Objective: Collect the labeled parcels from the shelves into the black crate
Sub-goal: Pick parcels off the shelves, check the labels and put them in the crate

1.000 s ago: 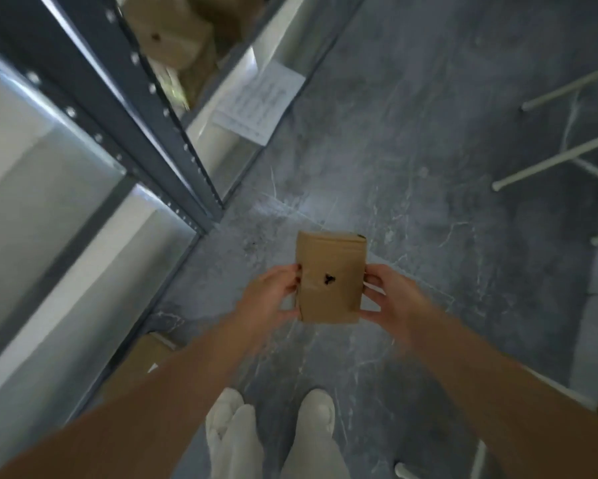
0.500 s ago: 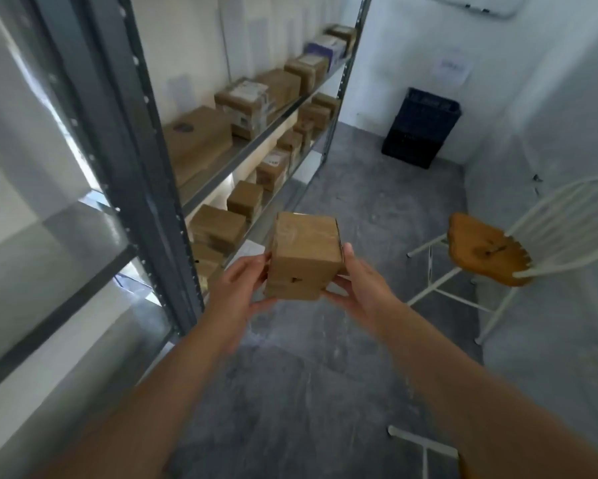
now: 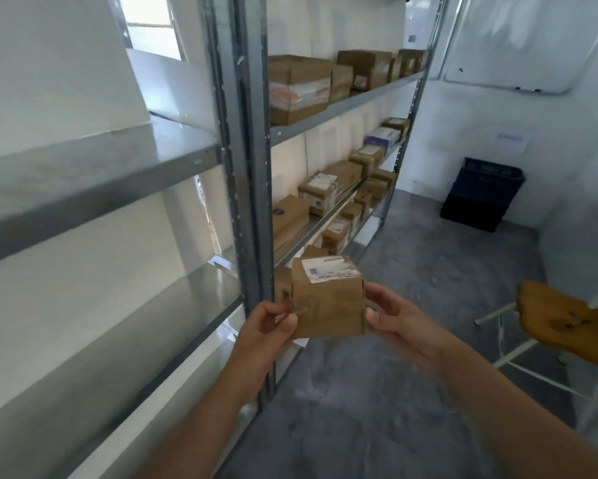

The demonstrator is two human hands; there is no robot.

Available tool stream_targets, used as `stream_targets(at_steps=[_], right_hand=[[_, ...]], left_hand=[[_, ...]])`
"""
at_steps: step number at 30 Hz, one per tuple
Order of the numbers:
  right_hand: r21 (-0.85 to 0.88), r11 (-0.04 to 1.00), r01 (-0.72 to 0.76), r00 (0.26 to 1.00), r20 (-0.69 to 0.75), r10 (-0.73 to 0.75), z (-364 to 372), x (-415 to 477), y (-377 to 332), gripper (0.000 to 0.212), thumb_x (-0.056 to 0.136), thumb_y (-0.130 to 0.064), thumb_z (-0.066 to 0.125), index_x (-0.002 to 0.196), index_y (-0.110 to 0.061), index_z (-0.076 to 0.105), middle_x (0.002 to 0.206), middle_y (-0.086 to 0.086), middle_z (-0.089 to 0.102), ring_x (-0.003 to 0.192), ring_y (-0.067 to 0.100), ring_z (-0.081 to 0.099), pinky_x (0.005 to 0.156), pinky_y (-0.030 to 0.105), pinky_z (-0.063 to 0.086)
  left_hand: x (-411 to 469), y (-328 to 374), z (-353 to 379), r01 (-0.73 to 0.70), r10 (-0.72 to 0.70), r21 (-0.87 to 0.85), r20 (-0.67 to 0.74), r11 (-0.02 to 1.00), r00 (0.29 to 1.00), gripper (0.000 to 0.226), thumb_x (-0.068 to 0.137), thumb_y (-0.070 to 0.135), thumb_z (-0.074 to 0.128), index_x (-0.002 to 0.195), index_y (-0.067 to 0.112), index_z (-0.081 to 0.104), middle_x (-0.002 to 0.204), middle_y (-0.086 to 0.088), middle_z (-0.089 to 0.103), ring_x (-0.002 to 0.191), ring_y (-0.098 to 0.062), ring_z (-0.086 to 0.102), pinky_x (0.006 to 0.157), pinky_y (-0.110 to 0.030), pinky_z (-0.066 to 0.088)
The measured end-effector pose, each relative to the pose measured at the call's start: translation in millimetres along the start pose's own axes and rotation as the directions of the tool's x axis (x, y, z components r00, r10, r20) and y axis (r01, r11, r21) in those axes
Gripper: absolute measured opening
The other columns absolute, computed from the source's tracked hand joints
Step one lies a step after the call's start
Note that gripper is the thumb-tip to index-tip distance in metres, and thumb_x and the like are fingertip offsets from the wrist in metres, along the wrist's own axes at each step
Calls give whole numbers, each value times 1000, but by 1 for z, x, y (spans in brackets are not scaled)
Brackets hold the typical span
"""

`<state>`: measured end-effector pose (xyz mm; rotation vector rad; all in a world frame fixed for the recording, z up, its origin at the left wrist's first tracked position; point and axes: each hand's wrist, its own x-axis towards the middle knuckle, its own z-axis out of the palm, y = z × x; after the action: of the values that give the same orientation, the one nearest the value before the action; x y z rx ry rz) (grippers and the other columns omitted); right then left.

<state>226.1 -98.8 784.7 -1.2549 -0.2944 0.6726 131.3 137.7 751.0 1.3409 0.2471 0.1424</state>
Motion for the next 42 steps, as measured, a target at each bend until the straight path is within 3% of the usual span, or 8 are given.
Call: stream_targets(at_steps=[6,13,16,19,23,32,36,42], right_hand=[[39,997,-61,991,123,55,7,2,-7,62,80,12,66,136,-10,52,140,5,58,133,23,52,93,35,54],[-62,998,-21,993,112,28,7,-1,-10,32,87,-21,65,119,-17,66,128,18,61,116,24,63,89,47,55],[-108,994,-2,987,160,19,12,0,-5,66,76,-15,75,136,-27,51,122,12,61,107,21,68,79,39,58],[-157,988,0,949,311,50,20,5,3,101,62,-20,91,145,-42,38,137,4,54,125,24,57,97,48,52],[-314,948,45,877,467,113,50,5,16,98,56,-28,95,139,-42,45,139,-3,56,135,19,46,112,53,38],[-445,894,57,800,556,226,169,-25,43,73,69,-23,87,126,-19,42,127,3,57,111,17,60,79,26,59],[-437,899,18,635,700,327,228,-50,62,100,45,-54,94,125,-13,49,129,11,60,114,27,65,92,45,56],[-482,876,1,483,768,422,321,-118,99,95,45,-35,97,126,-15,51,126,8,64,107,25,69,88,43,58]], left_hand=[[-29,15,2,-41,44,43,-61,998,997,51,60,25,89,97,10,57,112,6,73,107,-16,69,85,-30,57],[-65,9,18,-84,91,46,-176,995,980,61,48,25,97,94,14,58,129,5,66,120,-18,62,99,-42,52],[-89,5,20,-137,145,56,-188,989,971,50,64,12,90,101,9,55,129,0,66,123,-18,60,94,-35,54],[-122,-2,12,-143,158,85,-211,986,965,38,79,-1,77,105,2,50,126,-5,66,123,-22,59,95,-36,53],[-168,-4,-6,-135,147,60,-297,989,943,31,85,9,74,109,6,54,128,-17,62,124,-35,56,105,-52,46],[-267,34,-39,-311,194,-40,-704,950,683,40,88,28,58,125,19,46,129,-16,61,119,-35,60,95,-46,55],[-334,36,-67,-340,142,-96,-778,936,611,16,98,30,46,110,19,46,124,-16,65,99,-26,69,68,-29,58],[-445,26,-96,-394,155,-59,-859,917,489,37,100,43,43,129,22,51,128,-12,64,116,-31,63,103,-51,47]])
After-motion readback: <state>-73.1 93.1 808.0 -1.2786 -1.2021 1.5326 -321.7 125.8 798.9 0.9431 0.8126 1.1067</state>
